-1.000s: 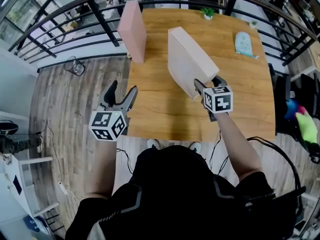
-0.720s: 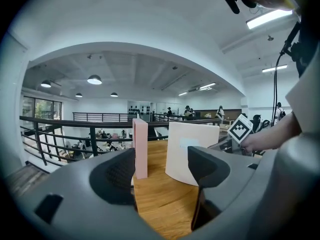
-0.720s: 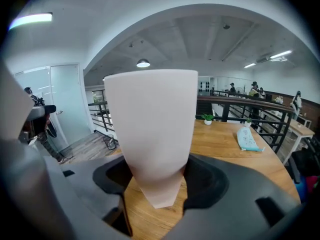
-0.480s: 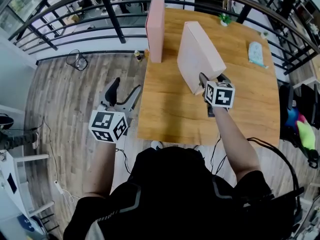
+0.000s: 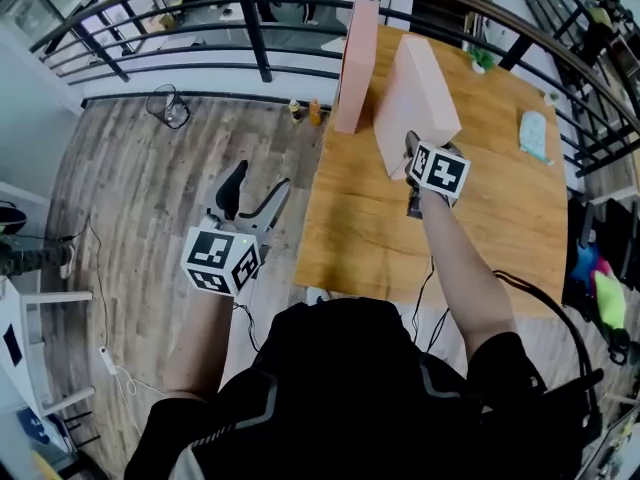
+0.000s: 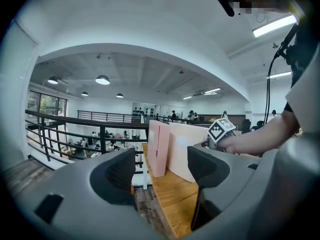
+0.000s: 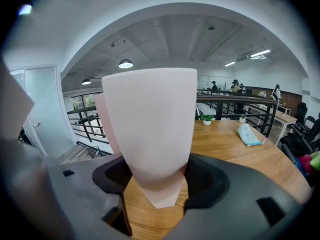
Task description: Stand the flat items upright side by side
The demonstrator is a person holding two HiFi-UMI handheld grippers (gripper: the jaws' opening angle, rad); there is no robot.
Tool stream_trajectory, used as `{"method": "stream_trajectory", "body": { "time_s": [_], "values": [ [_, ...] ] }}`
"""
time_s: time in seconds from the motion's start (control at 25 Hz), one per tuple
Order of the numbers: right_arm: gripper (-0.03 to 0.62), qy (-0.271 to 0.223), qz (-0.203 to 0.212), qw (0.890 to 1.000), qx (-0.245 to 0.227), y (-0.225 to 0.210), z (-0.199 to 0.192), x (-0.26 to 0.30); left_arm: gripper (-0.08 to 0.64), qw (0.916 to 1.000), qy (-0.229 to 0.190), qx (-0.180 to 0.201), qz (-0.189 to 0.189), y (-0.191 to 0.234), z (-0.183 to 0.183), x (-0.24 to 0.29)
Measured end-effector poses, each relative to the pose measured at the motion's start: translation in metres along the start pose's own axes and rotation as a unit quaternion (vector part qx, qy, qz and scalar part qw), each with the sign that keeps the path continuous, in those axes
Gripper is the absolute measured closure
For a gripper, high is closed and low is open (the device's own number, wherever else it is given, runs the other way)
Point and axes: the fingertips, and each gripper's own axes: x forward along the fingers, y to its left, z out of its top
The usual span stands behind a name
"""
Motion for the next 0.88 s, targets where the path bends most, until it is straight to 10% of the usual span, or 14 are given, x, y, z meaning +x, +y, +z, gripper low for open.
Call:
{"method": "stream_trajectory", "body": {
  "time_s": [0.48, 0.88],
  "values": [
    [0.267, 0.012, 0.007, 0.999, 0.033, 0.028, 0.029, 0.052, 0.216, 0.9991, 0.002, -0.005, 0.043, 0.018, 0.0, -0.019],
    [0.25, 0.024, 0.116, 0.992, -0.034, 0.031, 0.005, 0.035, 0.216, 0.9989, -0.004, -0.016, 0.044, 0.008, 0.004, -0.002]
  ]
}}
